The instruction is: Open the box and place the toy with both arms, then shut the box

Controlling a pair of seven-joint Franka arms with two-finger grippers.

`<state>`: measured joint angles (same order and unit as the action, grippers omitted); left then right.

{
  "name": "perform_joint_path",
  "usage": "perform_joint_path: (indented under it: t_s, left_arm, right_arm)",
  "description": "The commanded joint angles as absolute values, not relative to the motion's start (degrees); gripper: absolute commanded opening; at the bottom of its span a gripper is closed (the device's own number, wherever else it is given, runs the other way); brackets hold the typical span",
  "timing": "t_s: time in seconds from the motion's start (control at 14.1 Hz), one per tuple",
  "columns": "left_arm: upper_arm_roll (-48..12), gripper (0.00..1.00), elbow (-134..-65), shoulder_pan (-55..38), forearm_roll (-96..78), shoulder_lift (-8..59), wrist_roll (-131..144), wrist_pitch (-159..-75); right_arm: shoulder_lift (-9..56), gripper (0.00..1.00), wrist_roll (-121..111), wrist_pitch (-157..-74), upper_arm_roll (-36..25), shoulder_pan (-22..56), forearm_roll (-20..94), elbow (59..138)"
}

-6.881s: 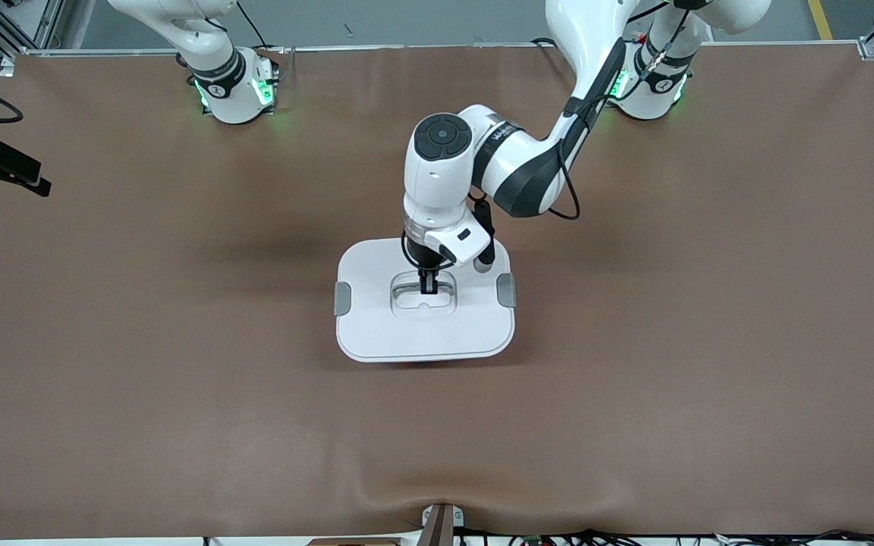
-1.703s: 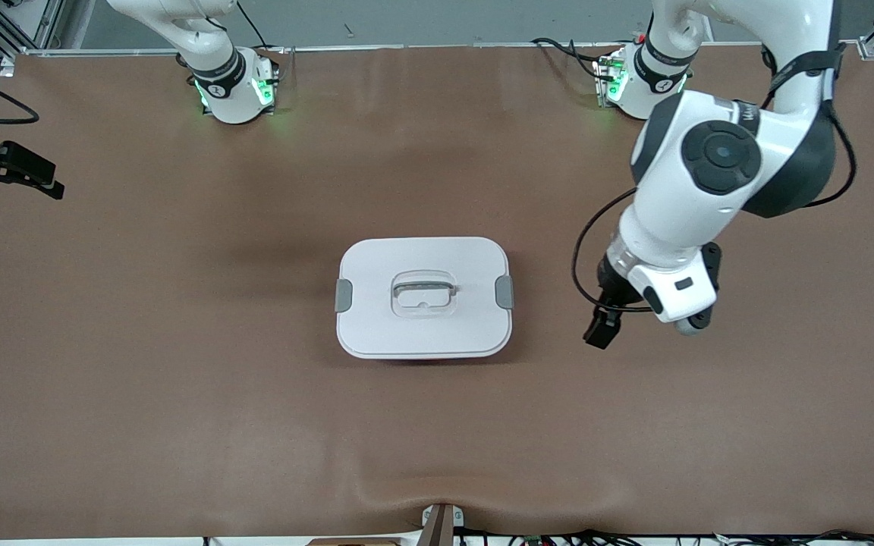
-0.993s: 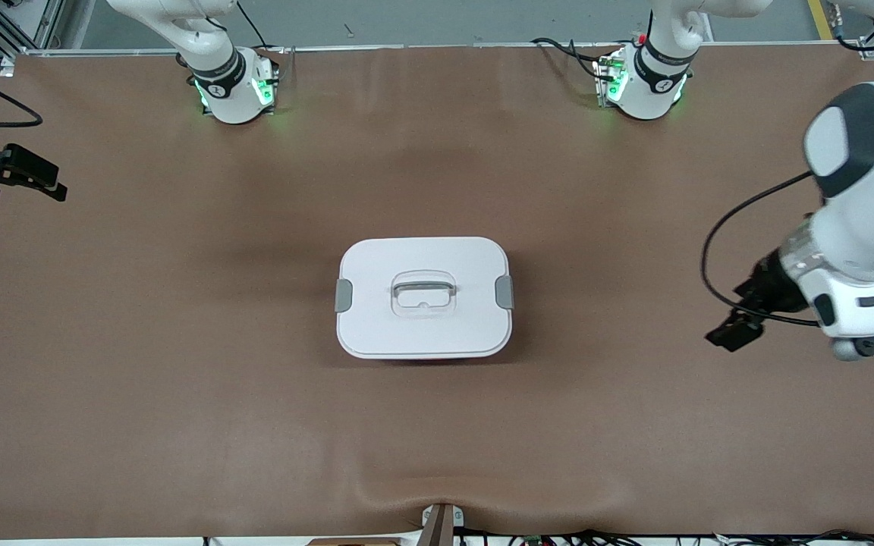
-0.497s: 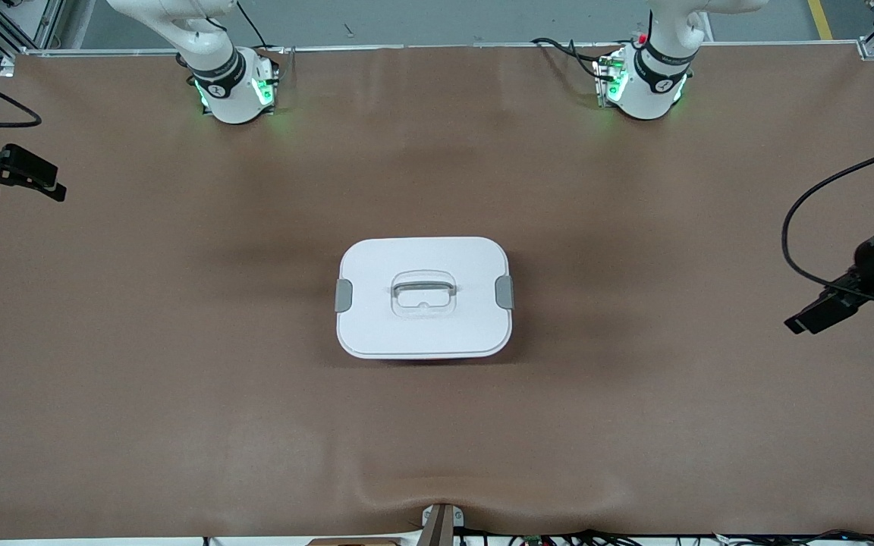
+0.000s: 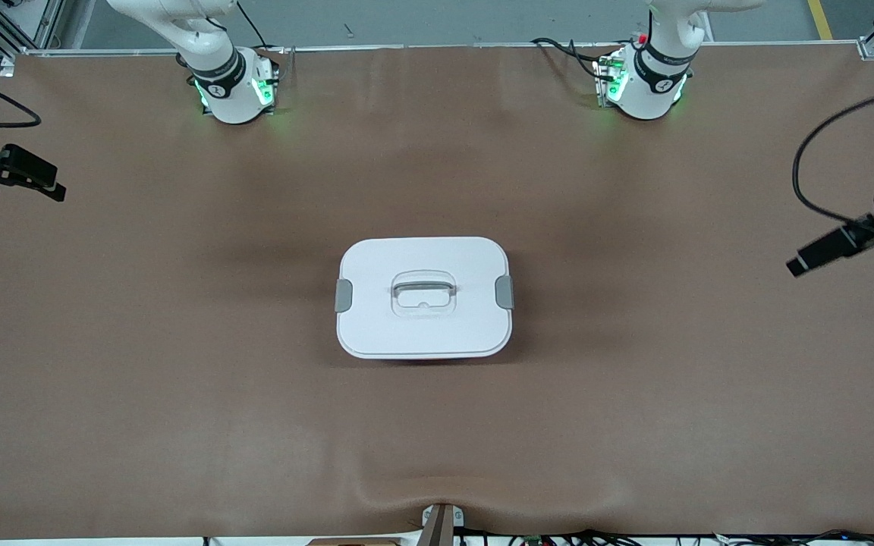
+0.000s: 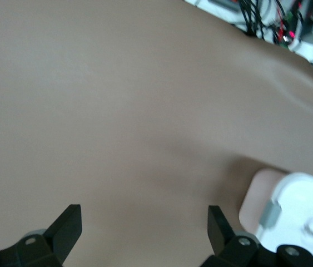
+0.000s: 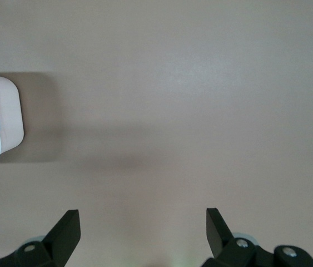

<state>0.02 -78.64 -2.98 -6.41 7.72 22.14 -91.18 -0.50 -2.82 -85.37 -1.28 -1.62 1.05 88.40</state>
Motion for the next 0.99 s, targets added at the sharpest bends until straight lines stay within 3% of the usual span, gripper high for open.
perform_joint_path:
  t_s: [0.0, 0.28, 0.92]
  left_arm:
    - [-2.72, 1.00, -88.66, -2.37, -3.61, -2.53, 20.93, -91.14]
    - [-3.08, 1.00, -88.51, -2.20, -3.52, -6.32, 20.22, -89.92]
    - [-3.08, 1.00, -89.12, -1.49, -1.51, -3.43, 13.28, -89.21]
  right_arm:
    - [-1.93, 1.00, -2.72, -86.04, -1.23, -1.14, 0.18, 89.82]
    - [-1.93, 1.00, -2.64, -86.04, -1.23, -1.05, 0.18, 89.82]
    - [-1.93, 1.00, -2.37, -86.04, -1.14, -0.97, 0.44, 89.82]
